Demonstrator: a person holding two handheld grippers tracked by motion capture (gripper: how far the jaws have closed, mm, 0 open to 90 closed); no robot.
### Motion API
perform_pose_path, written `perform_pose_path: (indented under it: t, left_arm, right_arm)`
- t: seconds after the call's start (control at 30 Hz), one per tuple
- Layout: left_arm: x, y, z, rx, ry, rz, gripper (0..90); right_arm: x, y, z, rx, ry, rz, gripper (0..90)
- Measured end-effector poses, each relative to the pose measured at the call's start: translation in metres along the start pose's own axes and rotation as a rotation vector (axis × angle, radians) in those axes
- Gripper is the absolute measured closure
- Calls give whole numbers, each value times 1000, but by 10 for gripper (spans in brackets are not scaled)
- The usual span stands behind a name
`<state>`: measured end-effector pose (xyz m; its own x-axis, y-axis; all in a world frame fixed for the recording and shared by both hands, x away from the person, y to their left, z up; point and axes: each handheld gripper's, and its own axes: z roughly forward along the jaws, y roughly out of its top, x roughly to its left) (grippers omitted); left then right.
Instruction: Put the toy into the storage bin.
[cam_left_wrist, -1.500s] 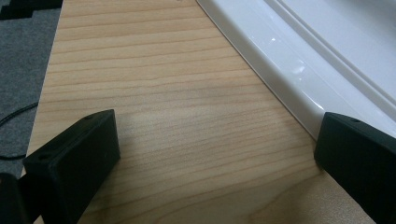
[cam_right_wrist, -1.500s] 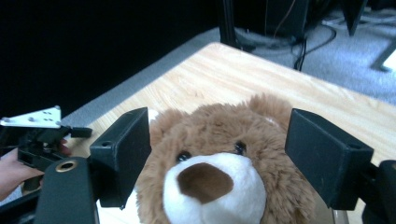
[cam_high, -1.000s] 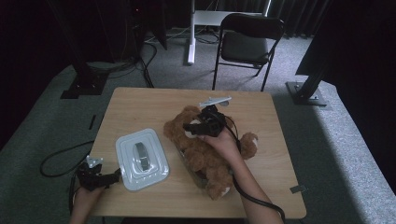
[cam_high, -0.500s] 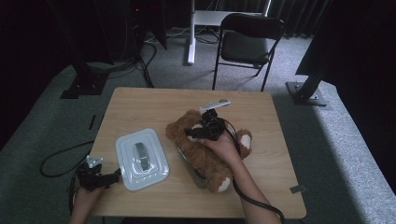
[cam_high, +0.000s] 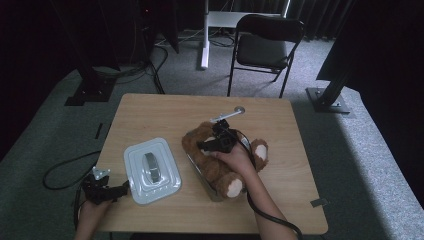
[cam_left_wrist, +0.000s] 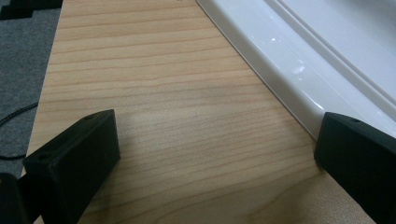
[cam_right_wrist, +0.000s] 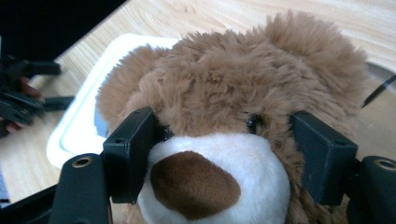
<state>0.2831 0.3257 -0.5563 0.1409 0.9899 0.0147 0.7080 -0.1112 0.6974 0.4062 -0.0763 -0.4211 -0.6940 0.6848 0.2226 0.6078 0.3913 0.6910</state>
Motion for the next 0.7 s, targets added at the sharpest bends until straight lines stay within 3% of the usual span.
perform_pose_path:
  t: [0.27, 0.53, 0.7]
  left_arm:
    - [0, 0, 0, 0, 0, 0, 7]
    - [0, 0, 0, 0, 0, 0, 7]
    - [0, 0, 0, 0, 1, 0, 7]
  right_arm:
    - [13, -6, 35, 157, -68, -64, 280]
    - [16, -5, 29, 137, -85, -80, 273]
    - [25, -1, 21, 126, -142, -117, 264]
